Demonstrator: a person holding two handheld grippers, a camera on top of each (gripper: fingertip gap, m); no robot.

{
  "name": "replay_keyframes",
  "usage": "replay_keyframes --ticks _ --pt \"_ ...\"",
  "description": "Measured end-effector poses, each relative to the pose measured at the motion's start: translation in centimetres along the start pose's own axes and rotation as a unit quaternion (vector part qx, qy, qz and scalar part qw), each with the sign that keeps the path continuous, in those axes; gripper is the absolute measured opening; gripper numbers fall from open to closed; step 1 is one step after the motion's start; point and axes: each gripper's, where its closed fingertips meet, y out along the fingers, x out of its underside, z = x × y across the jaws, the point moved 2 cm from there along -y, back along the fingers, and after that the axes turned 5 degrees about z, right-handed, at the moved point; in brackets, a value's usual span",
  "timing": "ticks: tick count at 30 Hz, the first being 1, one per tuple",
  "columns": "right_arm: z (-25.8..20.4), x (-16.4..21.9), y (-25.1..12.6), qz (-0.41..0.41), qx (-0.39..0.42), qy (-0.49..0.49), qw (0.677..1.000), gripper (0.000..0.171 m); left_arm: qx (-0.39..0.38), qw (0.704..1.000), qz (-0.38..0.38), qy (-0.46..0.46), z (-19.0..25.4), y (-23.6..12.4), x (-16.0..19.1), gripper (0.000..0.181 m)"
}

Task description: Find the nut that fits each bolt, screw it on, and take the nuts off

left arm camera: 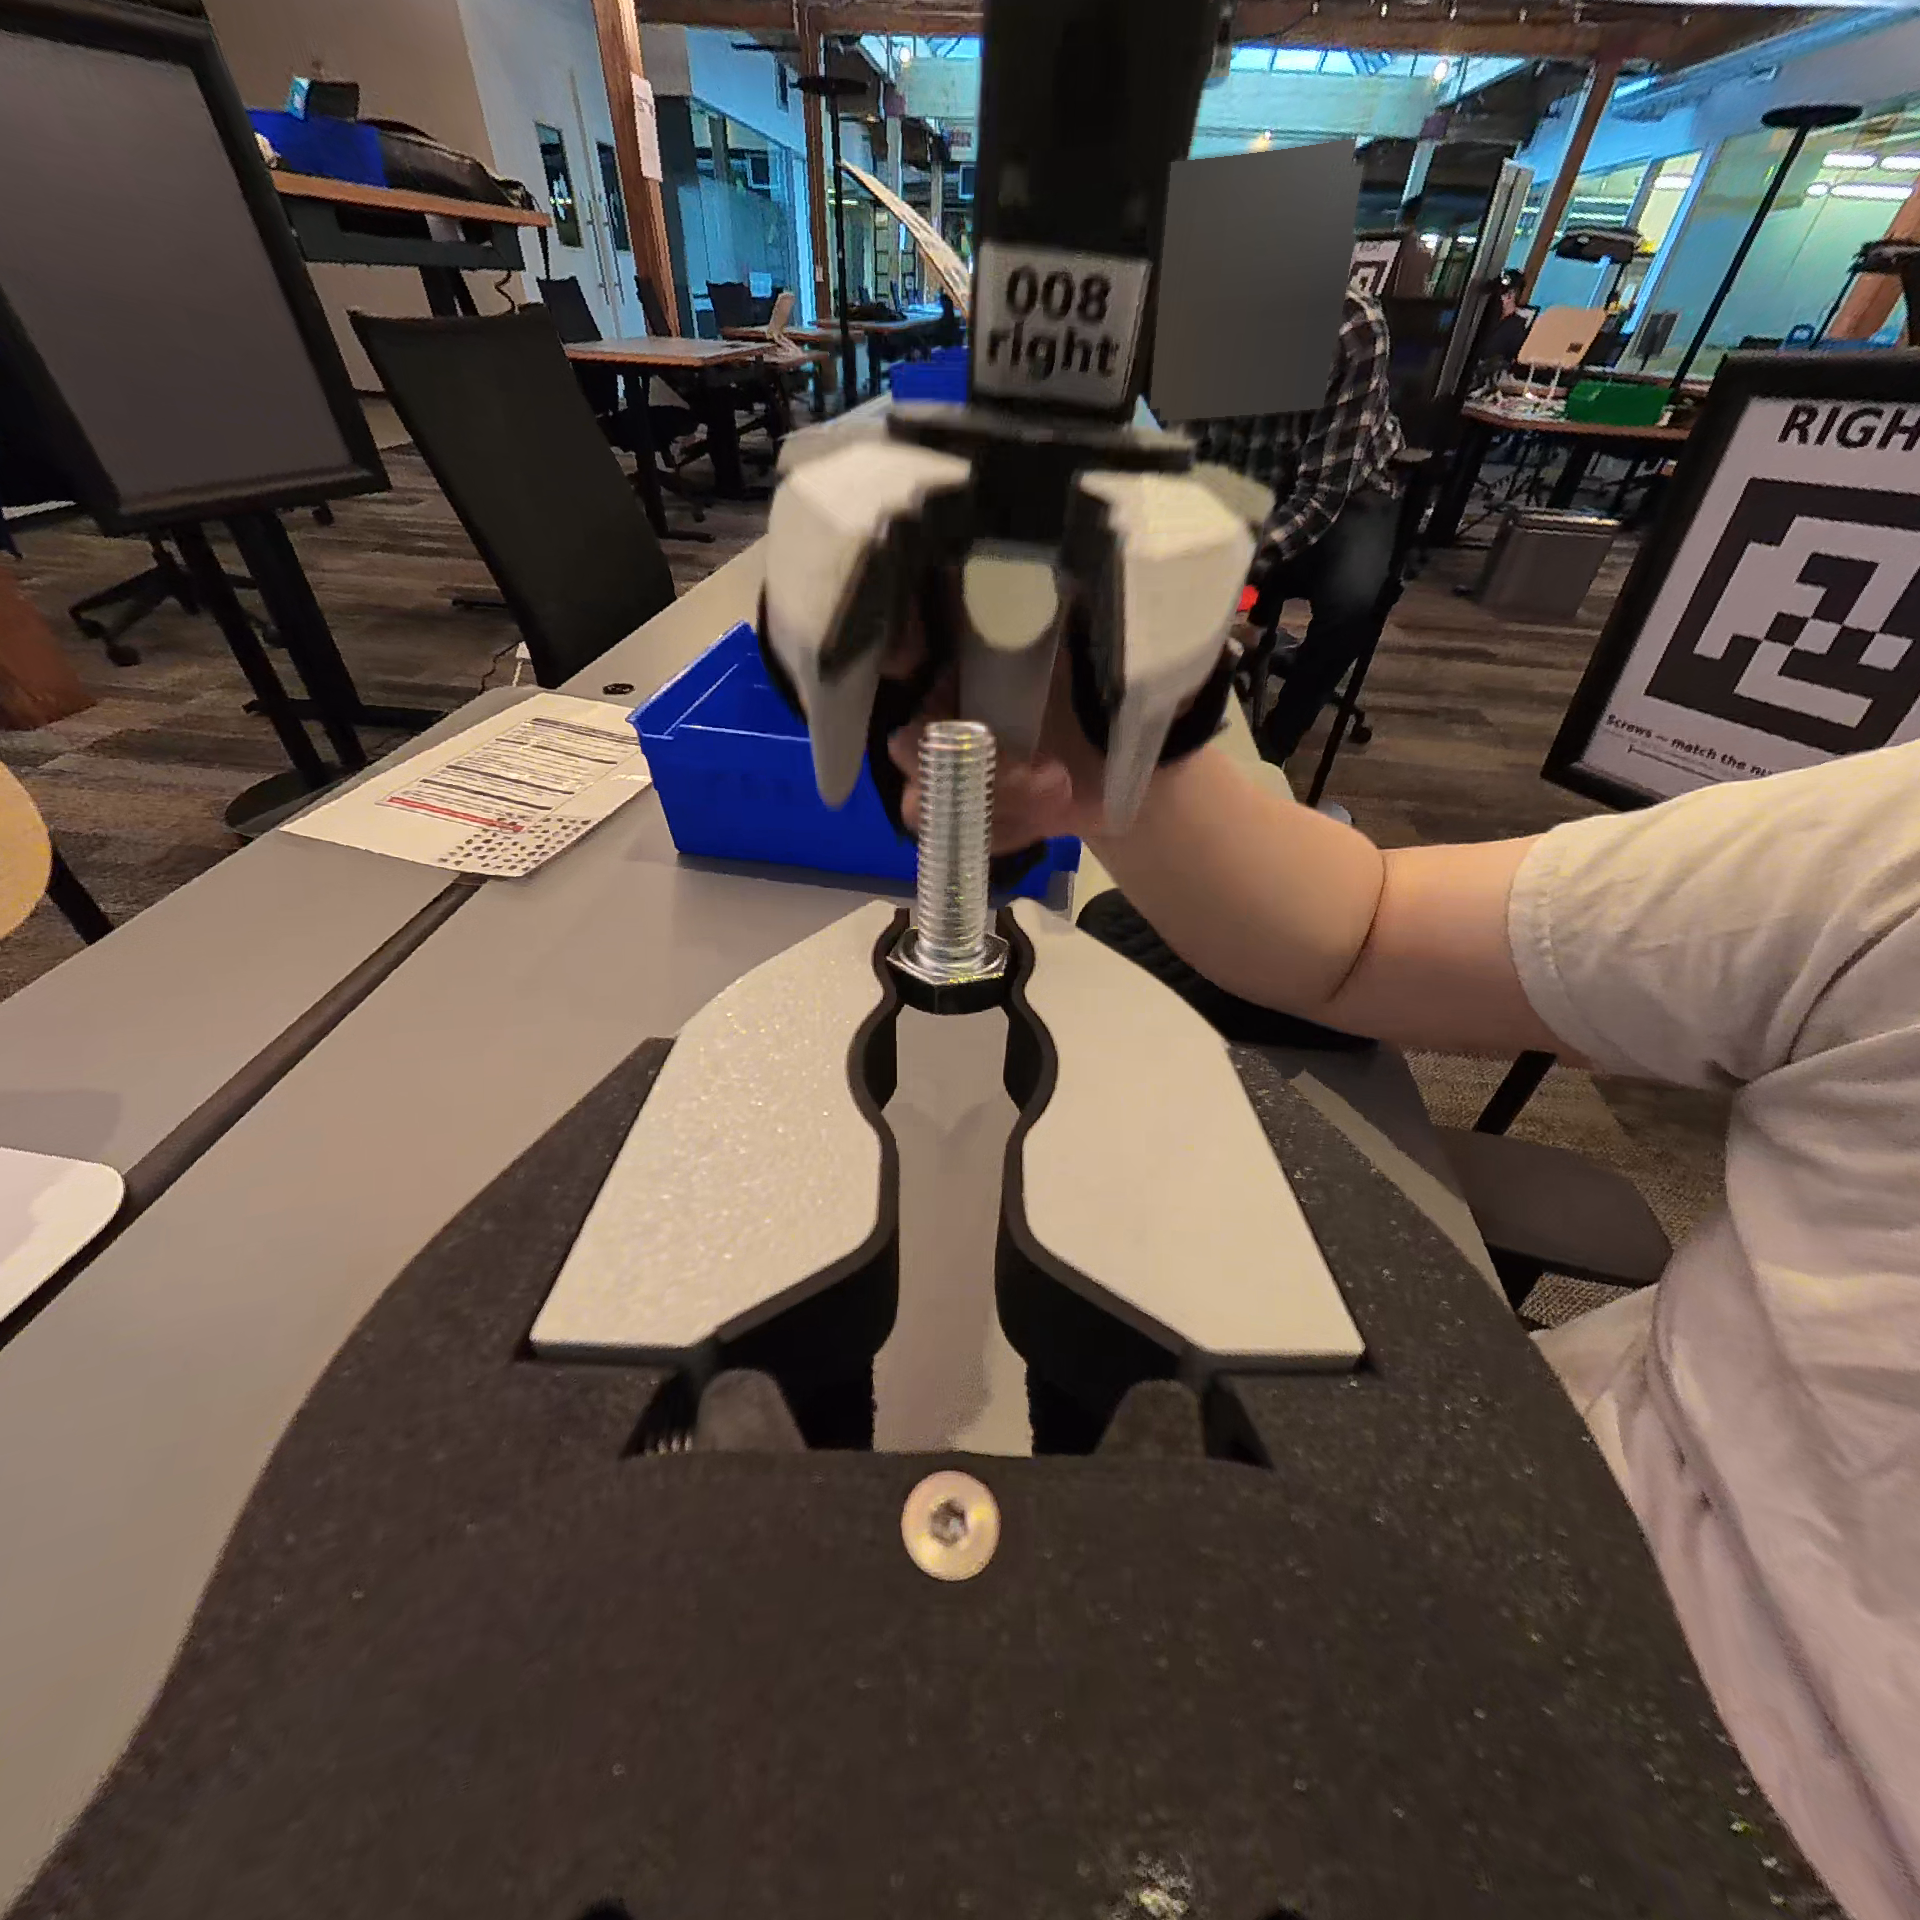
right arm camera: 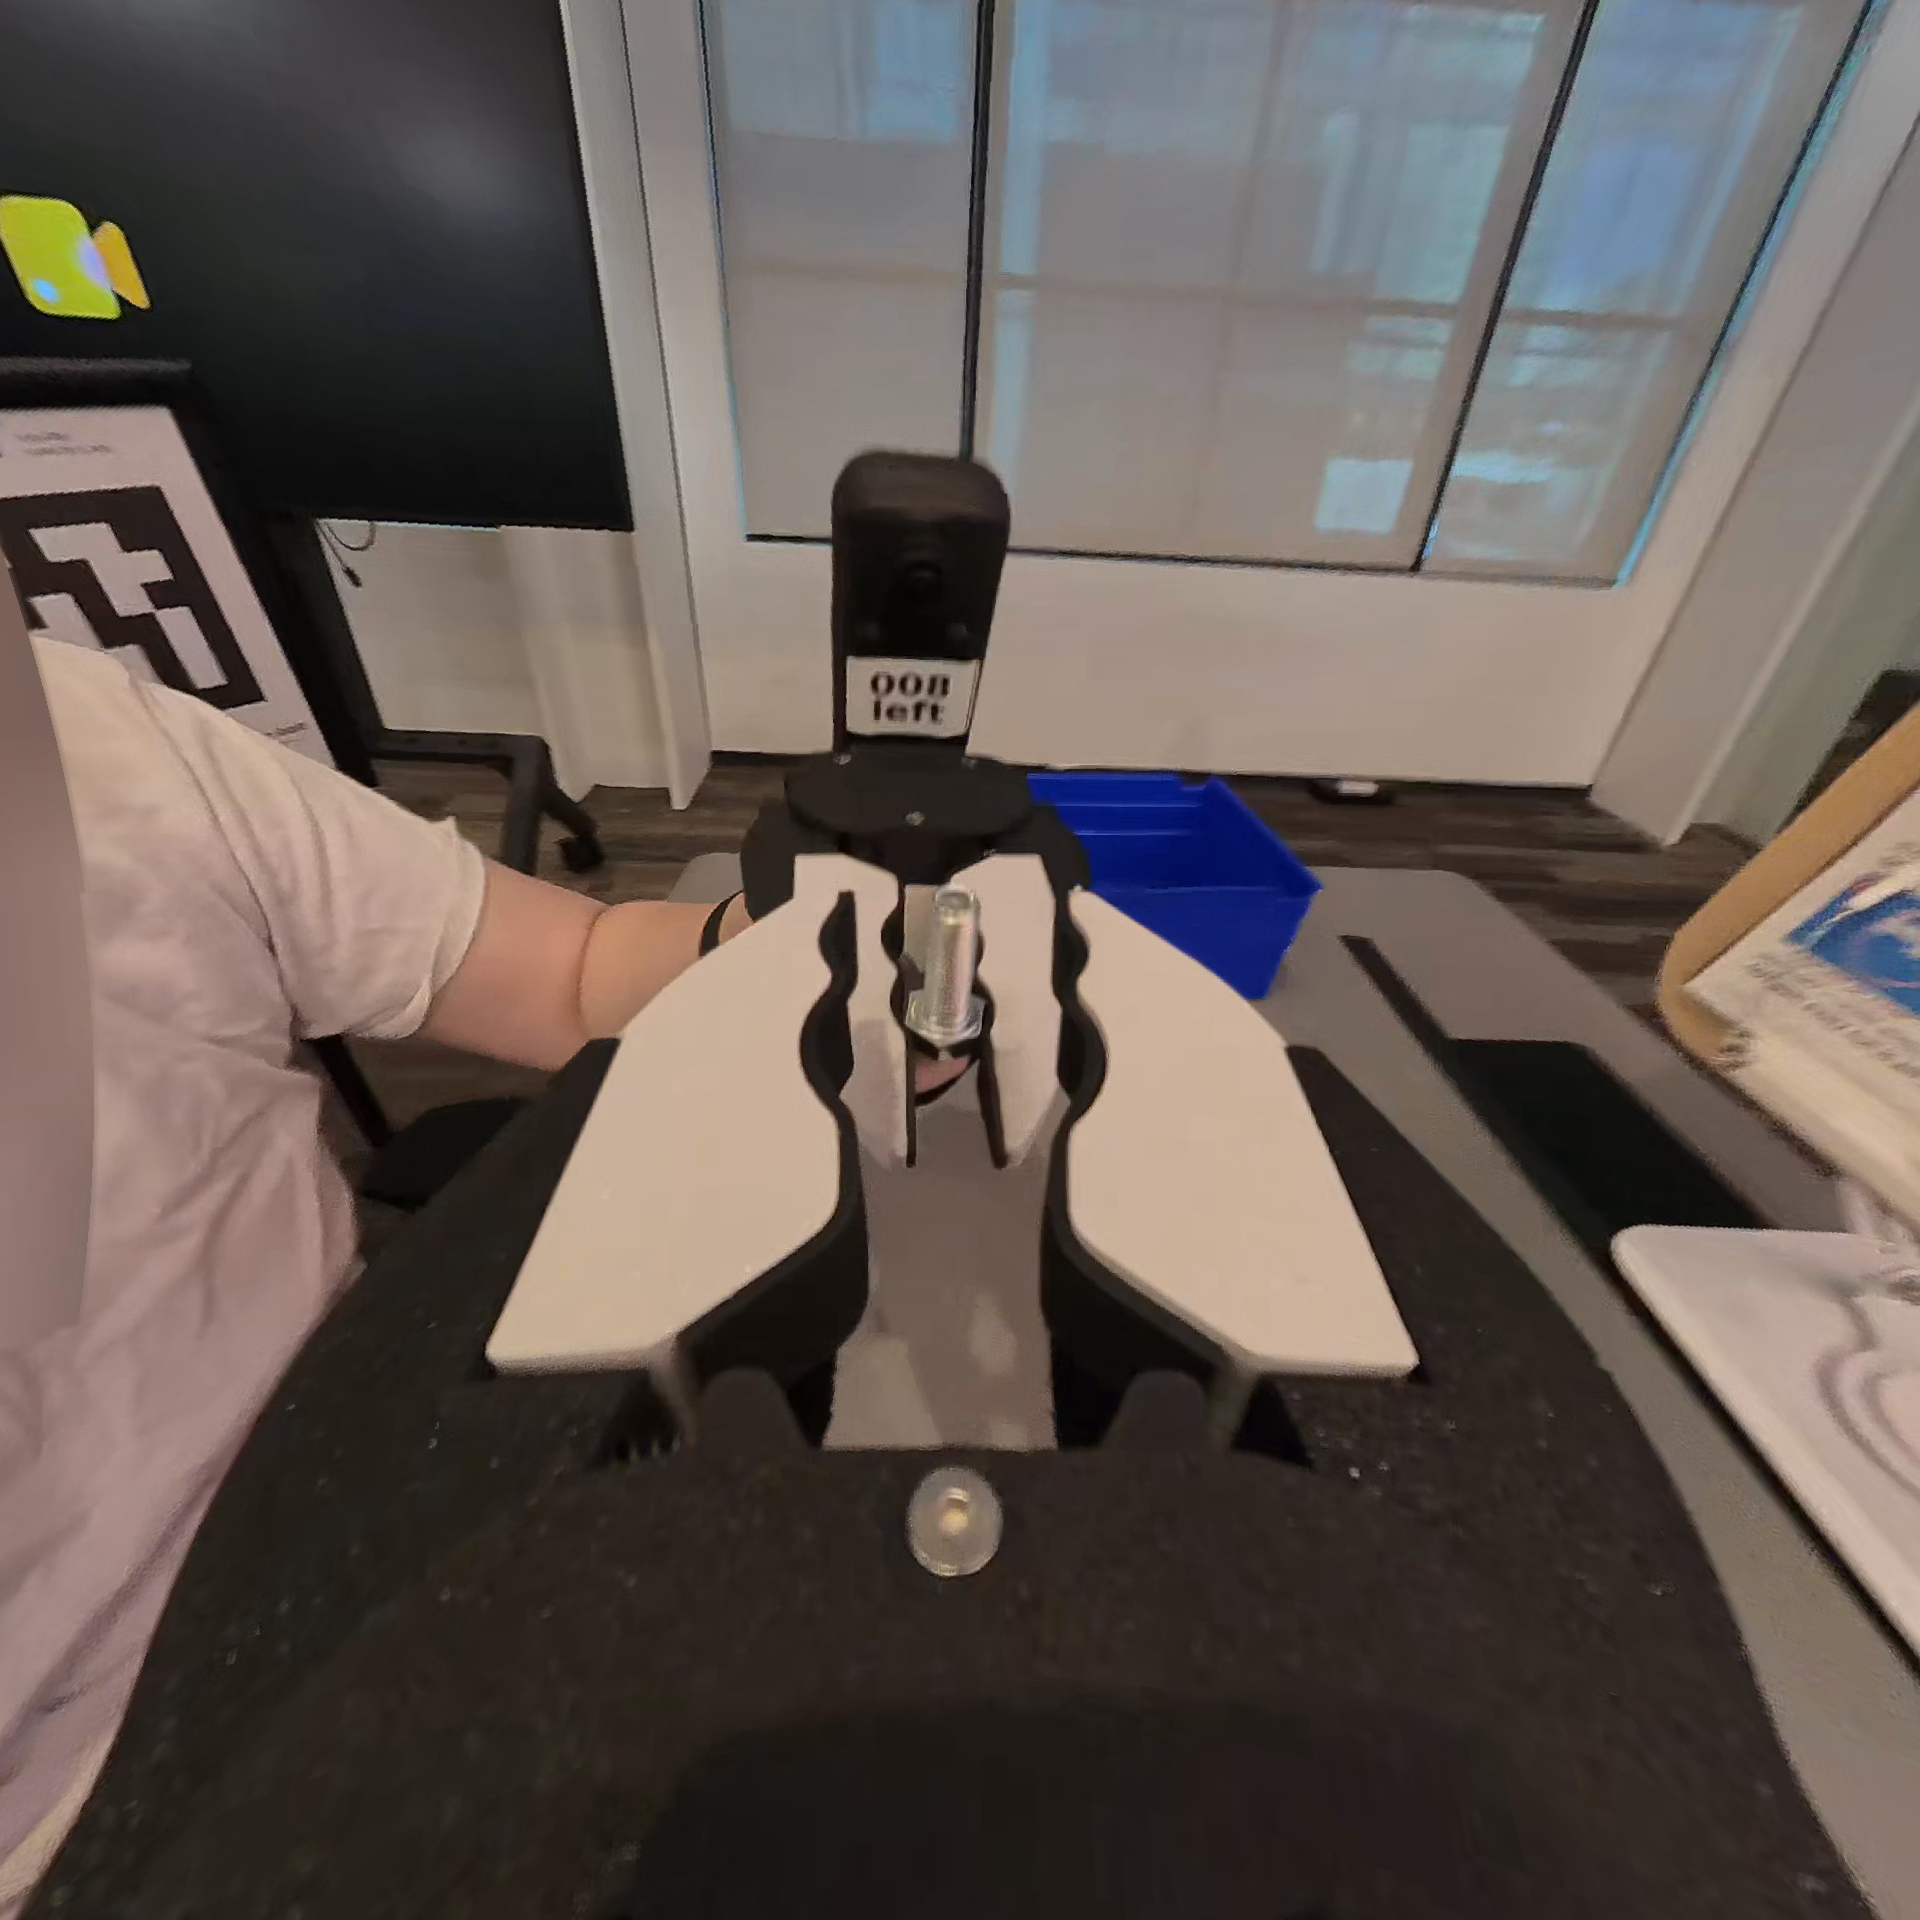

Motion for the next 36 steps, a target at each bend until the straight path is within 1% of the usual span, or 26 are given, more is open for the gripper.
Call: replay_keyframes --ticks 1,3,5,7,8,10,12,13,14,15,16,17,18,19,20,21,22,23,24,26,28,30,33,35,36 --pt "-0.1 0.7 0.5 -0.011 -0.014 0.015 1.000 0.035 -0.001 1.000 0.001 0.001 0.0 0.0 0.0 0.015" --pt "-0.1 1.8 1.0 -0.020 -0.023 0.027 0.999 0.030 -0.001 1.000 -0.001 0.003 0.0 0.0 0.0 0.015" --pt "-0.1 2.0 1.2 -0.007 -0.033 0.027 0.999 0.009 0.005 1.000 -0.004 0.001 0.1 0.0 0.1 0.015" --pt "-0.1 2.3 1.2 -0.018 -0.042 0.045 0.998 0.009 0.006 1.000 -0.009 0.000 0.1 0.2 0.3 0.015" --pt "0.0 2.4 1.1 -0.022 -0.037 0.038 0.998 0.009 0.002 1.000 -0.007 0.000 -0.1 0.2 0.4 0.015" --pt "0.4 1.8 0.6 -0.015 -0.022 0.024 0.999 0.009 -0.003 1.000 0.009 -0.007 -0.3 0.2 0.0 0.022" --pt "0.8 0.4 -0.7 -0.011 -0.010 0.034 0.999 0.009 -0.009 1.000 0.012 -0.015 -0.6 -0.1 -0.2 0.034" --pt "1.3 -0.7 -2.0 -0.017 0.011 0.023 1.000 0.009 -0.015 1.000 0.009 -0.015 -0.8 -0.2 -0.3 0.039" --pt "1.9 -2.0 -4.0 -0.029 0.049 -0.001 0.998 0.009 -0.023 1.000 0.007 -0.014 -1.0 -0.4 -0.4 0.042" --pt "2.8 -3.1 -6.7 -0.055 0.103 -0.019 0.993 0.009 -0.031 0.999 0.004 -0.011 -1.2 -0.7 -0.5 0.042" --pt "4.2 -3.9 -10.4 -0.090 0.184 -0.035 0.978 0.009 -0.040 0.999 0.001 -0.007 -1.4 -0.9 -0.6 0.042" --pt "5.9 -4.2 -14.9 -0.131 0.285 -0.054 0.948 0.009 -0.048 0.999 -0.005 -0.002 -1.6 -1.1 -0.7 0.042" --pt "7.5 -3.7 -20.2 -0.186 0.385 -0.060 0.902 0.009 -0.054 0.998 -0.012 0.004 -1.8 -1.3 -0.7 0.041" --pt "8.7 -2.5 -26.0 -0.242 0.475 -0.036 0.845 0.009 -0.058 0.998 -0.019 0.008 -1.9 -1.4 -0.6 0.041" --pt "9.4 -0.6 -31.7 -0.287 0.549 0.013 0.785 0.009 -0.064 0.998 -0.027 0.010 -2.1 -1.5 -0.5 0.041" --pt "9.5 1.7 -36.9 -0.323 0.605 0.079 0.723 0.009 -0.071 0.997 -0.035 0.011 -2.3 -1.6 -0.4 0.040" --pt "9.1 4.4 -41.4 -0.354 0.639 0.147 0.666 0.009 -0.078 0.996 -0.041 0.012 -2.5 -1.7 -0.3 0.040" --pt "8.6 7.1 -44.7 -0.381 0.648 0.206 0.626 0.010 -0.082 0.995 -0.046 0.013 -2.7 -1.8 -0.2 0.040" --pt "8.3 9.6 -46.7 -0.394 0.639 0.252 0.611 0.010 -0.084 0.995 -0.050 0.013 -2.8 -1.8 -0.1 0.039" --pt "8.1 13.9 -48.5 -0.390 0.601 0.321 0.619 0.010 -0.086 0.994 -0.059 0.013 -2.8 -1.8 0.2 0.038" --pt "8.4 16.5 -49.3 -0.394 0.583 0.350 0.619 0.010 -0.087 0.994 -0.064 0.015 -2.8 -1.7 0.4 0.038" --pt "8.8 17.7 -49.3 -0.409 0.571 0.354 0.618 0.010 -0.086 0.994 -0.070 0.014 -2.9 -1.6 0.7 0.037" --pt "9.7 18.1 -47.9 -0.426 0.550 0.340 0.632 0.010 -0.084 0.993 -0.081 0.010 -3.1 -1.3 1.3 0.036" --pt "10.2 18.6 -47.7 -0.440 0.555 0.337 0.620 0.010 -0.083 0.993 -0.085 0.004 -3.1 -1.2 1.6 0.036" --pt "10.3 19.0 -47.9 -0.450 0.558 0.340 0.609 0.014 -0.083 0.993 -0.085 0.001 -3.2 -1.1 1.7 0.036"
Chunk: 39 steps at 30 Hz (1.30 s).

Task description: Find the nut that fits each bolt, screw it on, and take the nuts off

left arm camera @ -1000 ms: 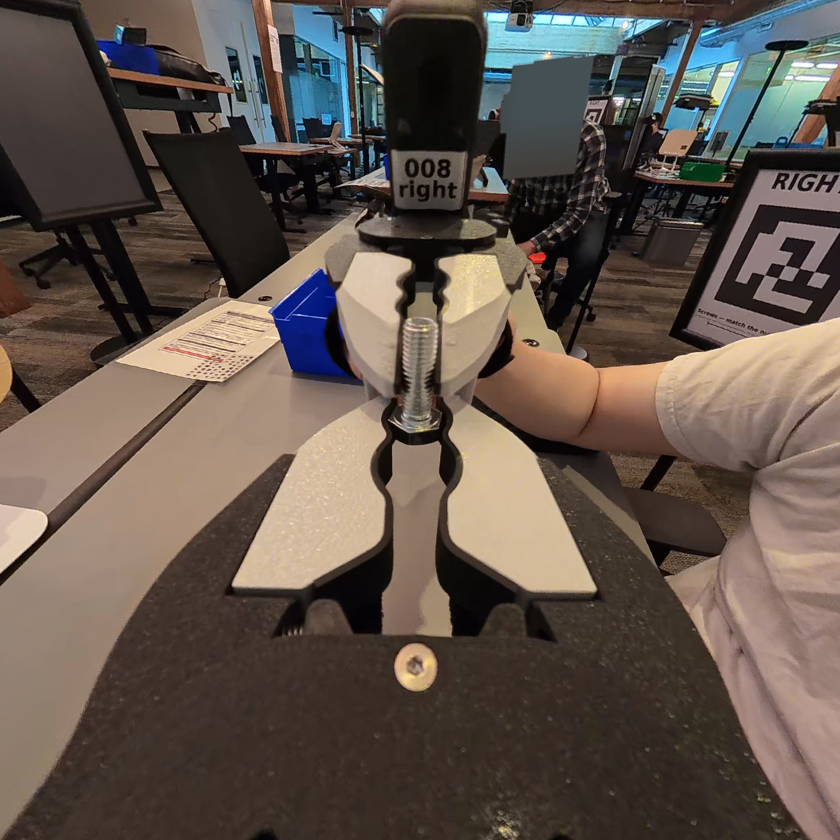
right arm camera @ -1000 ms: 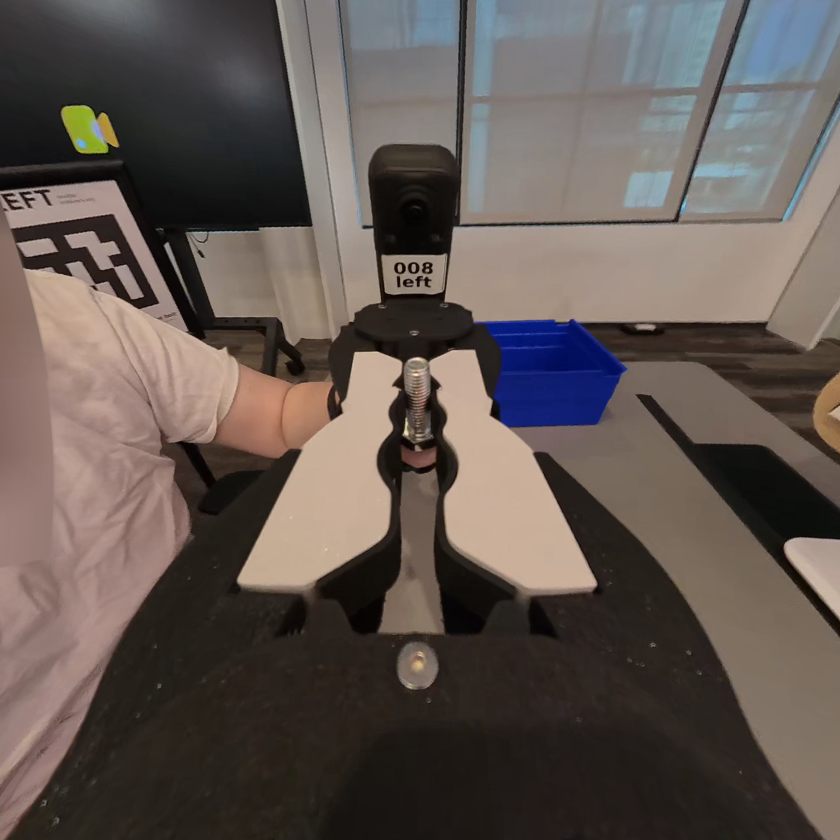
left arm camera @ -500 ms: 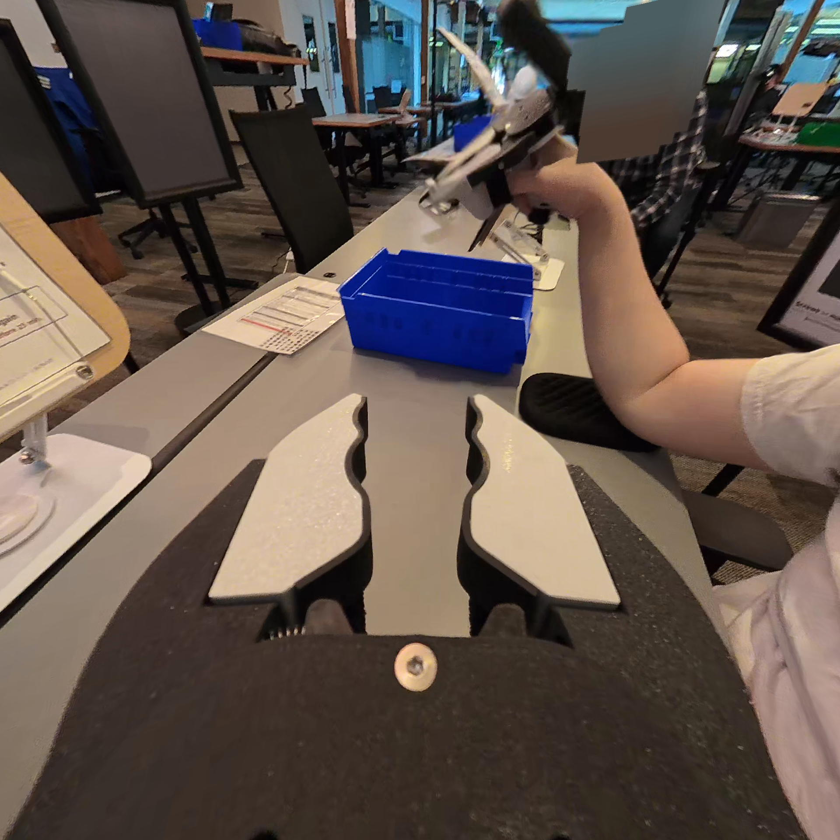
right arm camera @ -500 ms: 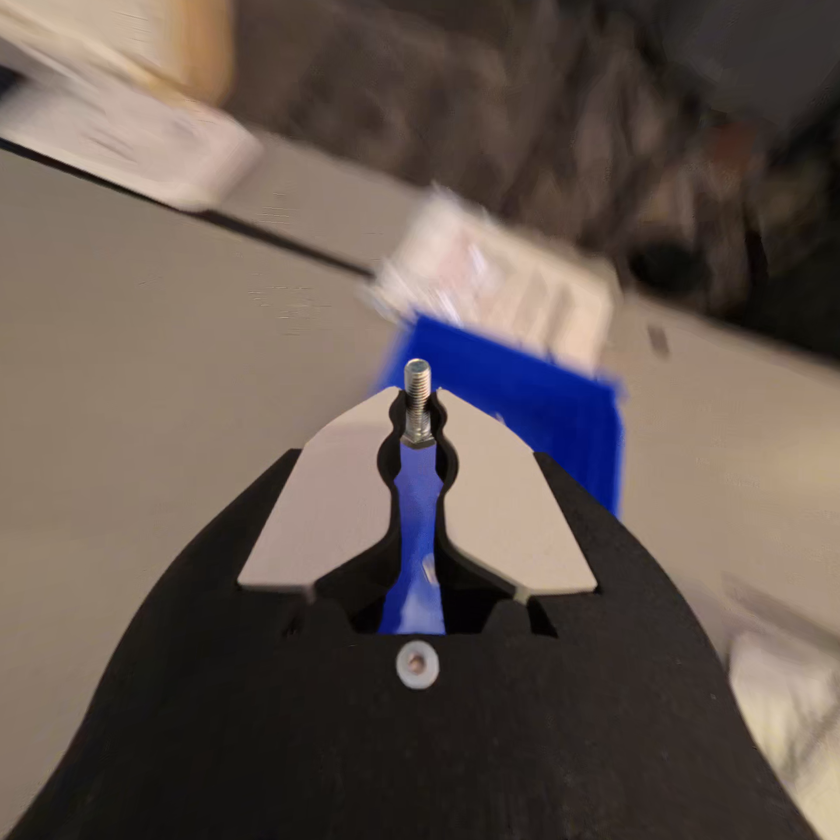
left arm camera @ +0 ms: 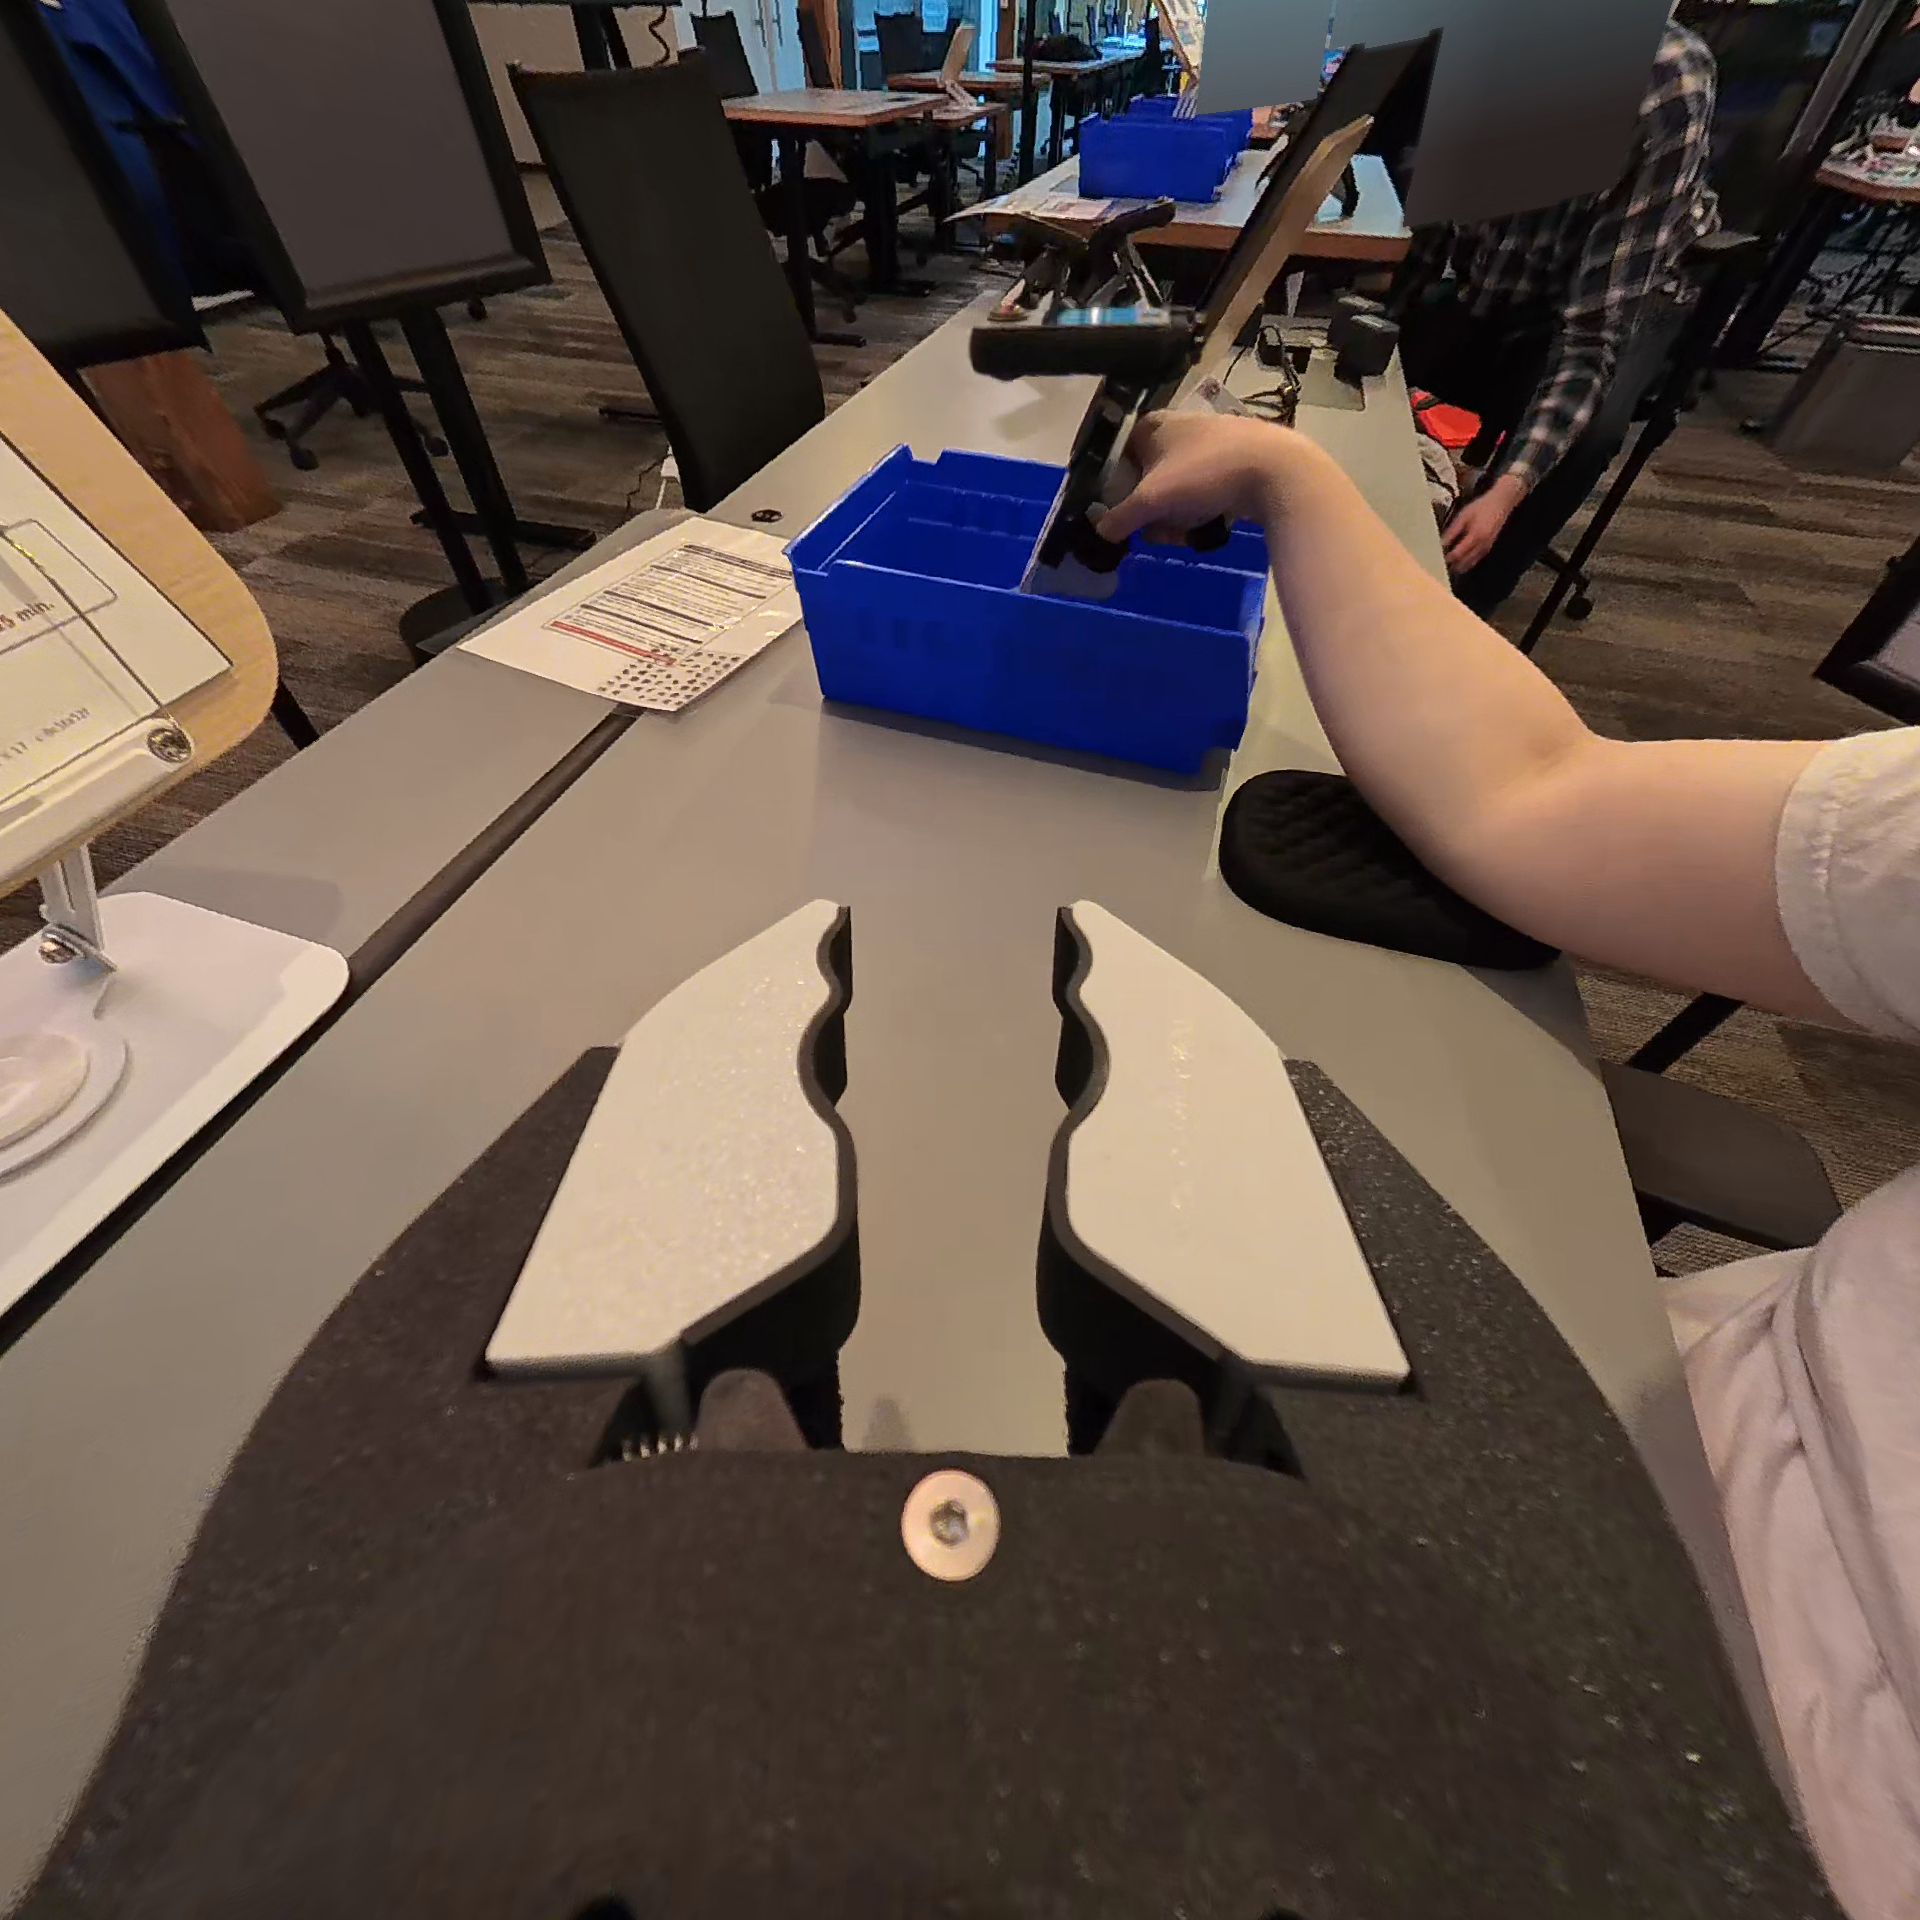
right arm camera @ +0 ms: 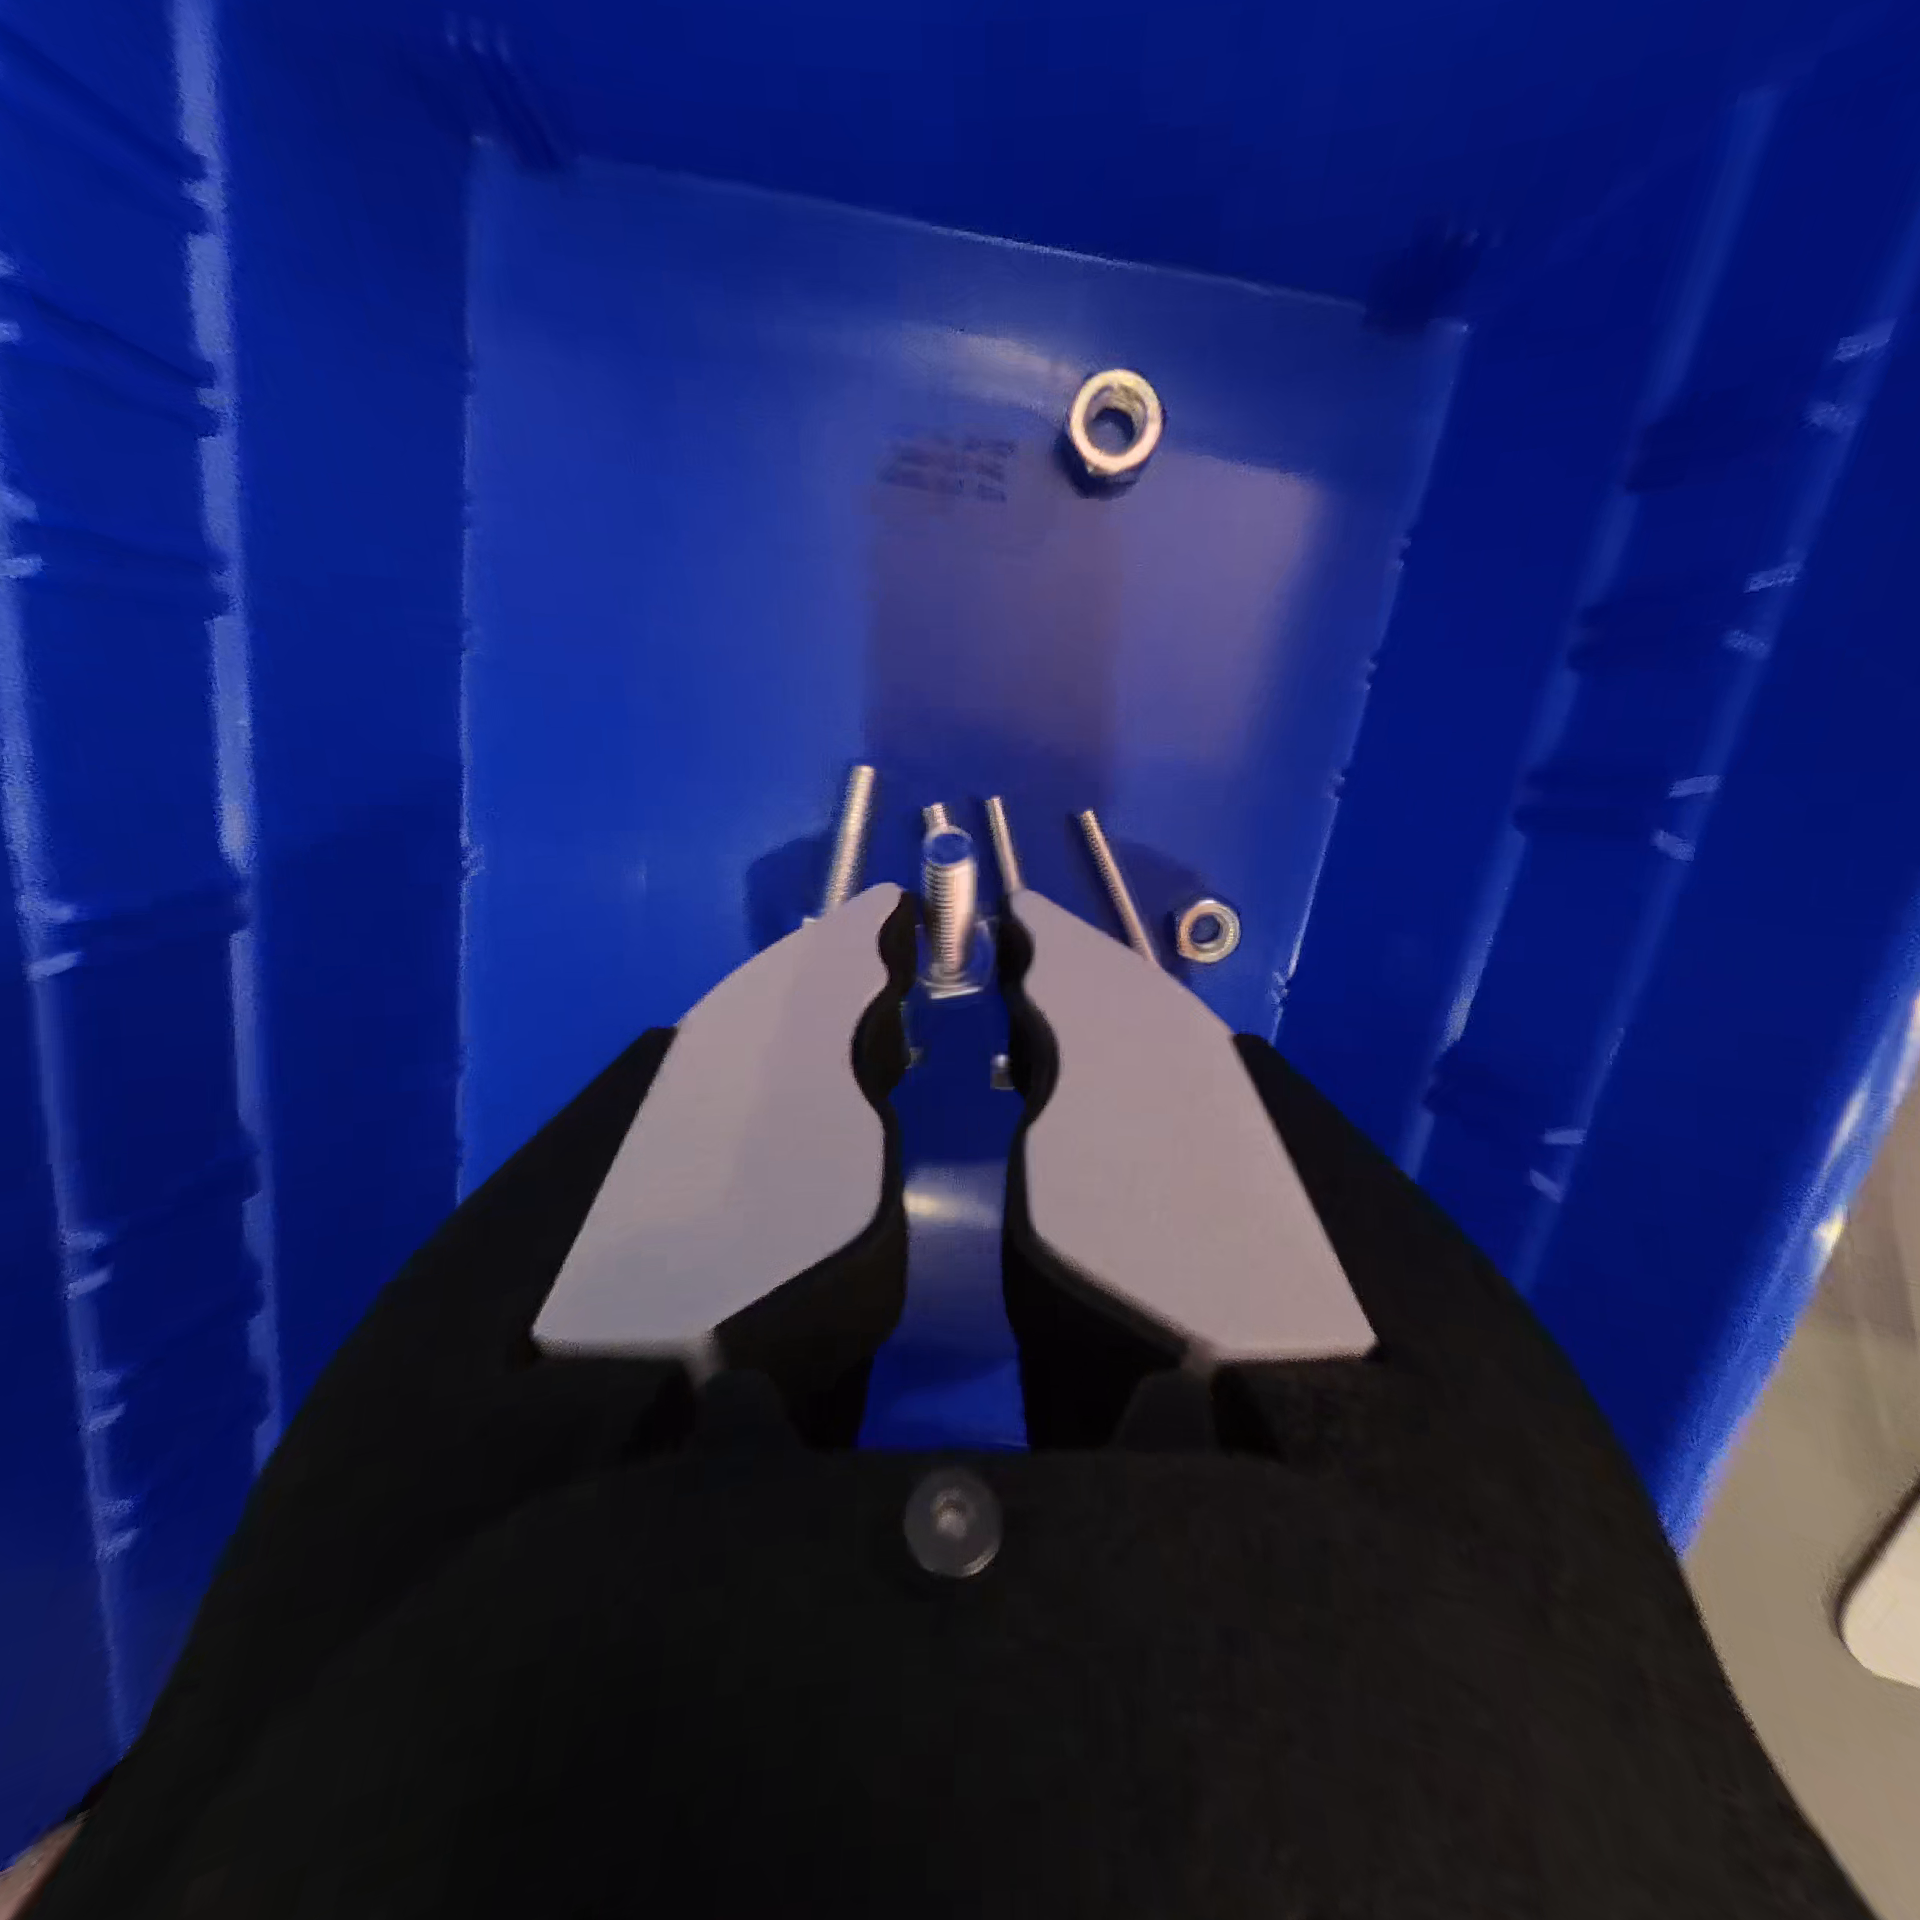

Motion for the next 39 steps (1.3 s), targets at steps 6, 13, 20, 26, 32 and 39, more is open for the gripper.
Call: replay_keyframes --ticks 6,13,20,26,32,39 --pt "0.6 -1.9 -2.5 0.067 0.044 -0.019 0.997 0.033 -0.010 1.000 0.010 0.004 -0.3 -0.8 -0.7 0.036" --pt "2.1 -2.2 -9.4 0.161 0.117 -0.016 0.980 0.030 -0.039 0.999 0.021 0.018 -0.9 -2.8 -2.1 0.035" --pt "5.3 -1.3 -14.4 0.316 0.132 0.028 0.939 0.030 -0.192 0.981 -0.003 0.043 -4.1 -9.2 -4.1 0.034" --pt "6.7 0.0 -14.4 0.353 0.115 0.050 0.927 0.029 -0.508 0.854 -0.093 0.067 -7.5 -21.9 -4.1 0.029" --pt "6.1 -0.8 -14.0 0.372 0.072 0.066 0.923 0.029 -0.614 0.769 -0.167 -0.052 -7.8 -28.6 4.6 0.038" --pt "5.1 -1.9 -14.6 0.387 0.067 0.043 0.918 0.029 -0.606 0.751 -0.191 -0.179 -8.1 -27.8 15.2 0.043"
